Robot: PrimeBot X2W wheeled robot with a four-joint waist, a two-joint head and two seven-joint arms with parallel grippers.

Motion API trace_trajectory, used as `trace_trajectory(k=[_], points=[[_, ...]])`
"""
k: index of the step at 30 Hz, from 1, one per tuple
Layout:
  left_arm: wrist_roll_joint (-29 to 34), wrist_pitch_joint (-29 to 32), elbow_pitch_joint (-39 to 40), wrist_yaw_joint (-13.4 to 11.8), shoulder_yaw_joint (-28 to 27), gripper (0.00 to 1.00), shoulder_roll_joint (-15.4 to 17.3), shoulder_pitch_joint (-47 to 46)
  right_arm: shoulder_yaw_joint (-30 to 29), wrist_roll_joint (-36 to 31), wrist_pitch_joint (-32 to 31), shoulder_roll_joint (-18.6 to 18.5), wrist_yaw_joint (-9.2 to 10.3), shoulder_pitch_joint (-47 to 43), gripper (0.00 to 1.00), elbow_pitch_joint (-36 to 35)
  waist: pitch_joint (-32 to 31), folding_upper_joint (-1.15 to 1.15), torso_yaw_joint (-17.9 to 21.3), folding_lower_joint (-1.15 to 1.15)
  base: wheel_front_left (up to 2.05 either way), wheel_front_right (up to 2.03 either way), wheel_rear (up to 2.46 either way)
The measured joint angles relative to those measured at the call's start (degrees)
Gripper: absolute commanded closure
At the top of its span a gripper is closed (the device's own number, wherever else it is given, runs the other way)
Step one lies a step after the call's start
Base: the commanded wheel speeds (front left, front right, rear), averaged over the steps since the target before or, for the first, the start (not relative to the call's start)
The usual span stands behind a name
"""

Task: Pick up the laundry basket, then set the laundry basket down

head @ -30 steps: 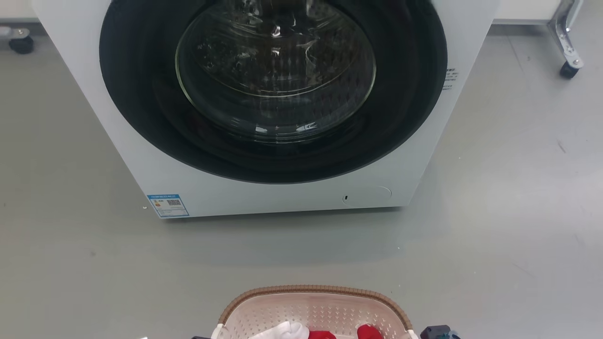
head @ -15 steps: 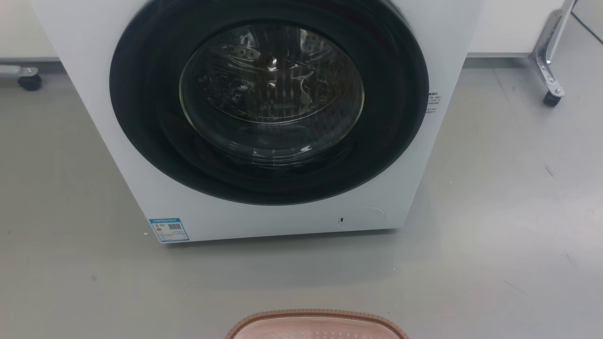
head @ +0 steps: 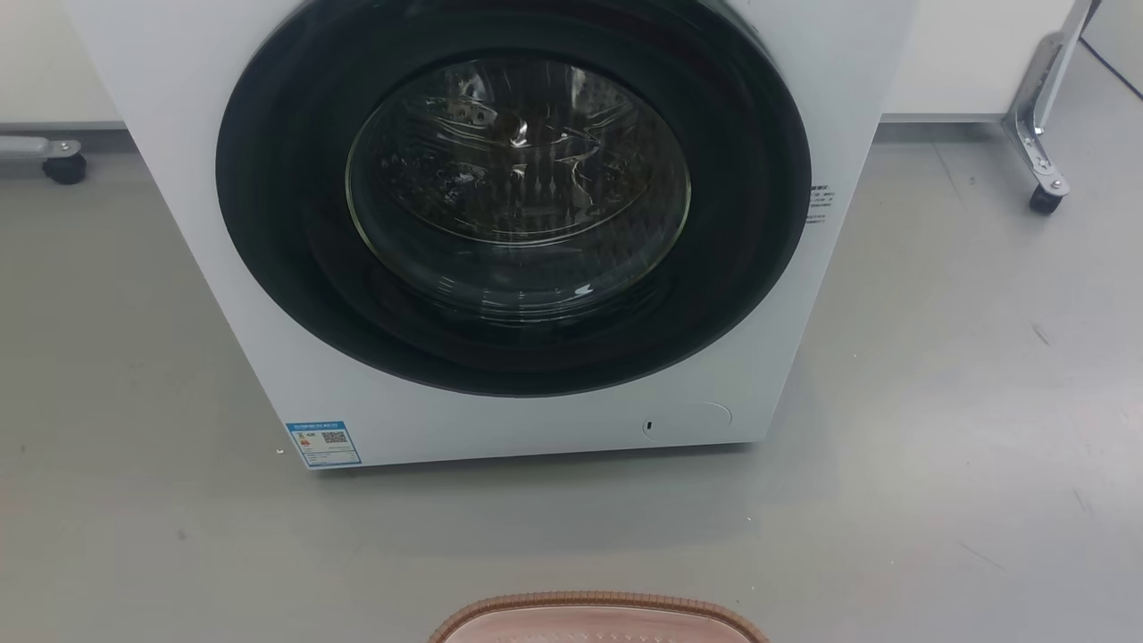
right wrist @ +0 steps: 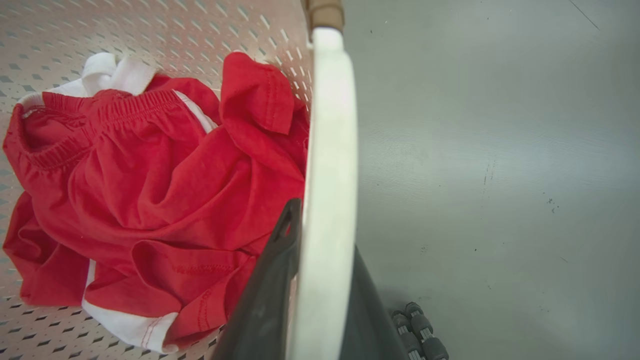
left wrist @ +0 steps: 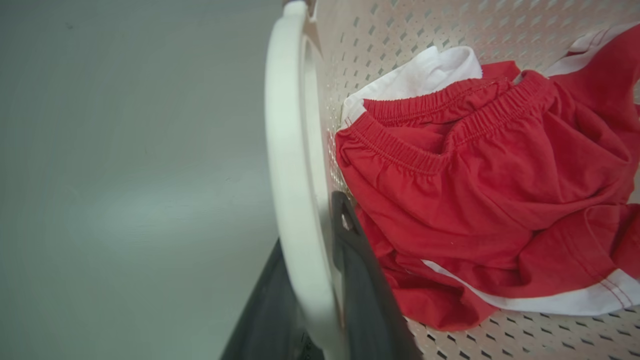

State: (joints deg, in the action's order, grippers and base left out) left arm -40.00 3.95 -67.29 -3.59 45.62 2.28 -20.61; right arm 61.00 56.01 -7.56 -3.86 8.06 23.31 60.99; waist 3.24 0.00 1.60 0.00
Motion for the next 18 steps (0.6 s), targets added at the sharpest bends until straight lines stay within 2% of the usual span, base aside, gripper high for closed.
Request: trace_trajectory(k=[18], points=[[-1.8,0.2,0.0,-0.4,1.0,1.00,0.1,0.0,1.3,2.0,-0.3,0.0,0.00,0.0,1.00,-0.1,-0.7,0.00,-0.4,0.00,0.00,0.00,0.00]])
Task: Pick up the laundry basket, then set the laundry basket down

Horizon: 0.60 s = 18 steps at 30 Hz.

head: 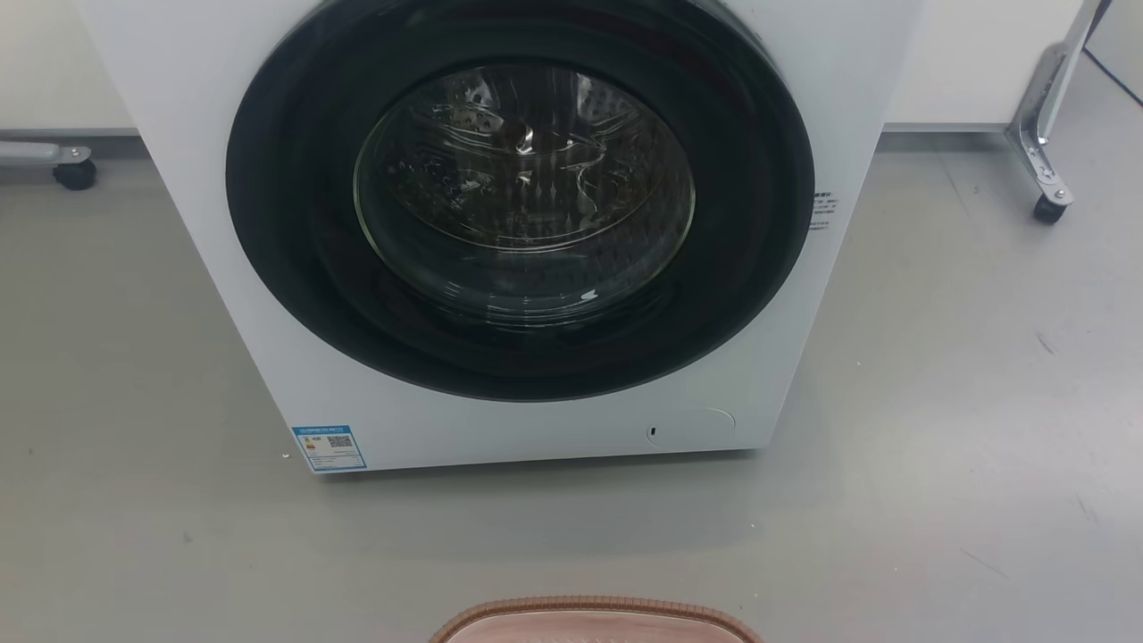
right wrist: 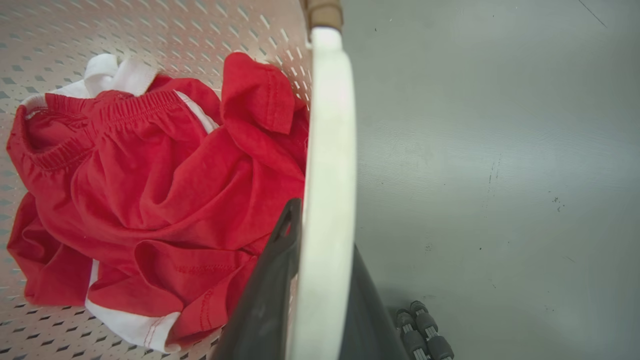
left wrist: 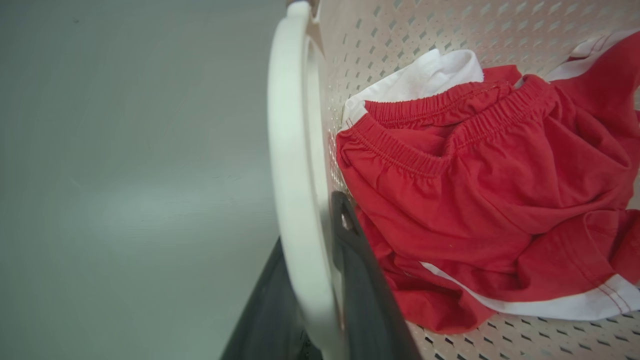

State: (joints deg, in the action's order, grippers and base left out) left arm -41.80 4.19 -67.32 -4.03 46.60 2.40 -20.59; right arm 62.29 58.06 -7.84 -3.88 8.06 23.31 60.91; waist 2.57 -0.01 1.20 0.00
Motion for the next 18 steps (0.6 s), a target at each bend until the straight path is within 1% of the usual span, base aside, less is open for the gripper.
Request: trace_trajectory(k=[10,18], points=[[-0.3,0.0,-0.1,0.0,0.4,1.00,0.1,0.0,0.5,0.9,0.1,0.0,0.00,0.0,1.00,0.0,0.3,0.00,-0.1,0.00,0.00,0.00,0.00],[-0.4,-0.3,0.0,-0.3,0.5,1.00,0.1,-0.7,0.6,1.1,0.5,0.0,0.00,1.5,1.00,0.1,2.6,0.00,-0.1,0.01,0.00,0.00,0.00]])
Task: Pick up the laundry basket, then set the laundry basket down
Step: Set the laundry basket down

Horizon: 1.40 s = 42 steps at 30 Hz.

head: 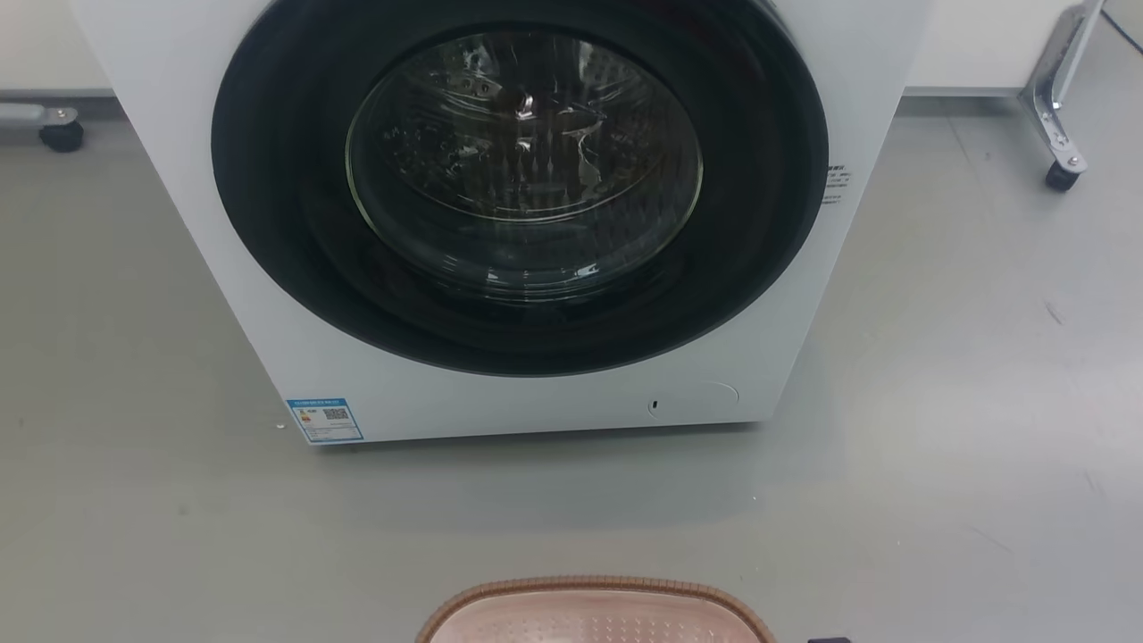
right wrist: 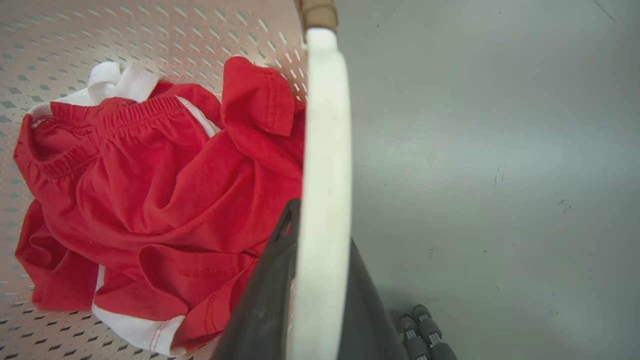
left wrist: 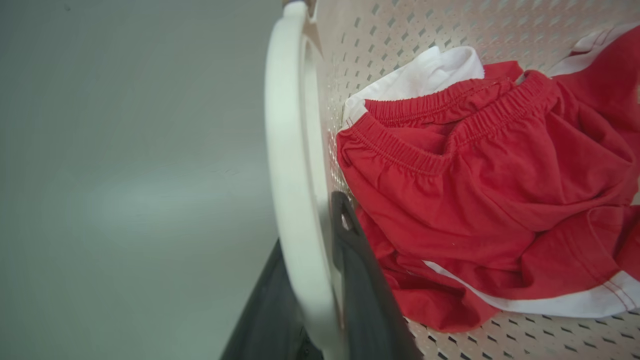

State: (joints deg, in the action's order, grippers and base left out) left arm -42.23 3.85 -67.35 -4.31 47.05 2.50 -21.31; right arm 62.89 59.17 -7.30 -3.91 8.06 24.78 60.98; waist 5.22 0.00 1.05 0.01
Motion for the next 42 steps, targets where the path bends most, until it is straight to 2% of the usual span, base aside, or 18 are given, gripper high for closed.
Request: trace_trajectory(k=[21,42], points=[[0.1,-1.4,0.6,-1.2,-1.7,1.00,0.1,-16.5,-1.9,-0.8,2.7,-0.1,0.00,18.5,1.00,3.0,13.3,0.00,-0.5,0.01,0.00,0.00,0.00],[1.0,-3.6,1.2,-1.8,-3.6,1.00,0.2,-33.0,-2.5,-4.5,5.8,-0.2,-0.08,37.5,1.00,7.5,31.9,-0.01,-1.9,0.00,0.00,0.00,0.00]])
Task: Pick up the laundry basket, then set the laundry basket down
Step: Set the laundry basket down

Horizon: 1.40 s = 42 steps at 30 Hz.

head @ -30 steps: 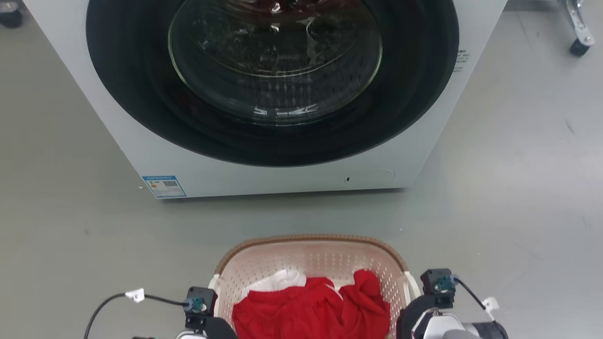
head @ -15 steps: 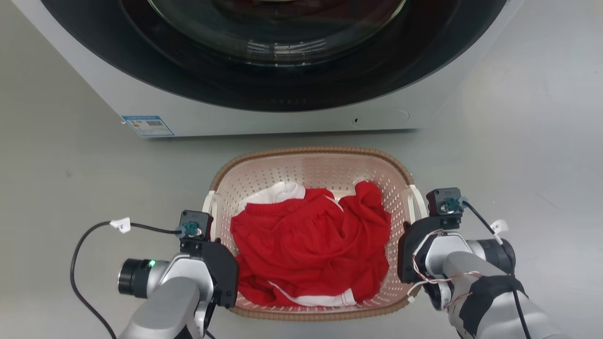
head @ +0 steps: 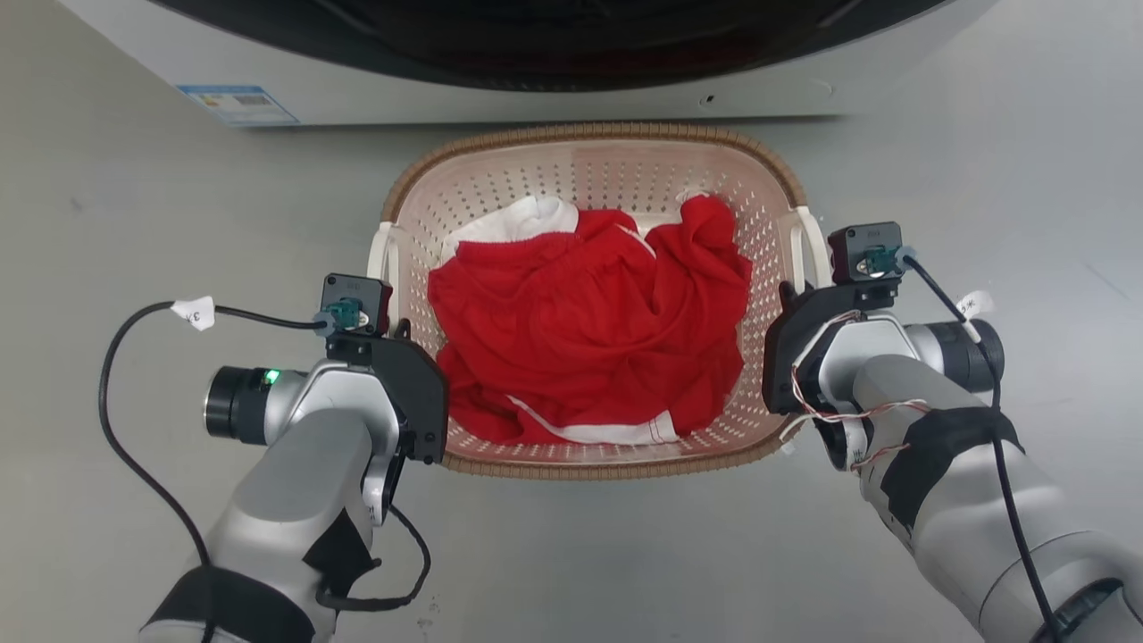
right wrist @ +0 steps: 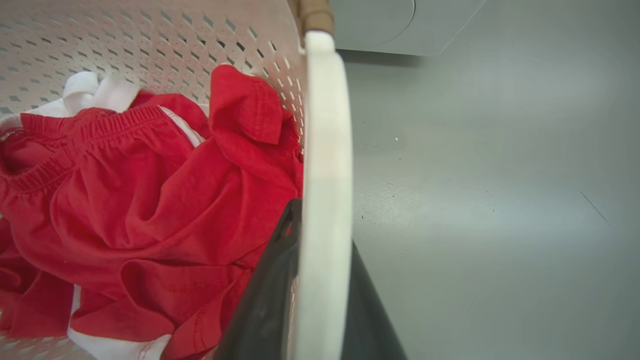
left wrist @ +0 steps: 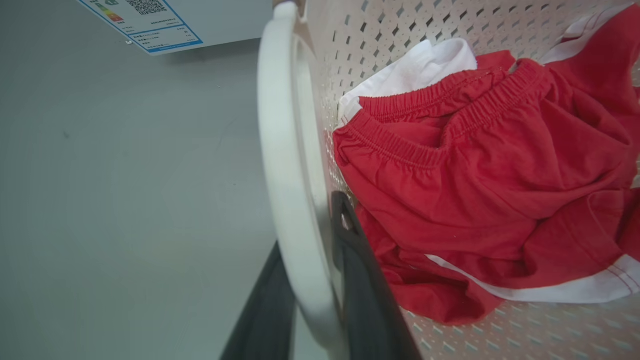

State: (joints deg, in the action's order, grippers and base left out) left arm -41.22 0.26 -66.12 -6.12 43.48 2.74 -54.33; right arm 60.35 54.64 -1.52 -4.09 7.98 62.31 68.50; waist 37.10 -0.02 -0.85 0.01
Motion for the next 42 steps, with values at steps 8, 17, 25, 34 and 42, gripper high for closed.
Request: trace_trajectory(k=[8,17,25,34,42], points=[[0.6,-1.2,-0.3,-0.4,-0.2,1.00,0.4,-3.9,0.2,-0.7,1.4,-0.1,0.00,3.8,1.00,0.2,6.4,0.00,-0.4,0.00,0.00,0.00,0.00],[1.5,-2.6,-1.2,-0.4,-0.1,1.00,0.3,-6.2,0.3,-0.8,3.3,-0.2,0.00,5.1,1.00,0.4,11.0,0.00,-0.4,0.00,0.00,0.00,0.00],[1.7,-3.9,-2.1,-0.4,0.0,0.62,-0.1,-7.2,0.4,-1.0,5.1,-0.2,0.00,5.3,0.29,0.8,11.9,0.01,-0.3,-0.01,0.00,0.00,0.00],[2.1,-5.1,-3.2,-0.5,-0.1,0.00,-0.6,-8.2,0.6,-1.3,7.2,0.5,-0.42,5.7,0.00,1.1,12.3,0.02,-0.3,-0.01,0.00,0.00,0.00],[2.1,-6.0,-4.2,-0.5,-0.1,0.00,-0.7,-8.3,0.7,-1.3,8.7,0.5,-0.42,6.2,0.00,1.9,11.5,0.02,-0.3,-0.01,0.00,0.00,0.00]])
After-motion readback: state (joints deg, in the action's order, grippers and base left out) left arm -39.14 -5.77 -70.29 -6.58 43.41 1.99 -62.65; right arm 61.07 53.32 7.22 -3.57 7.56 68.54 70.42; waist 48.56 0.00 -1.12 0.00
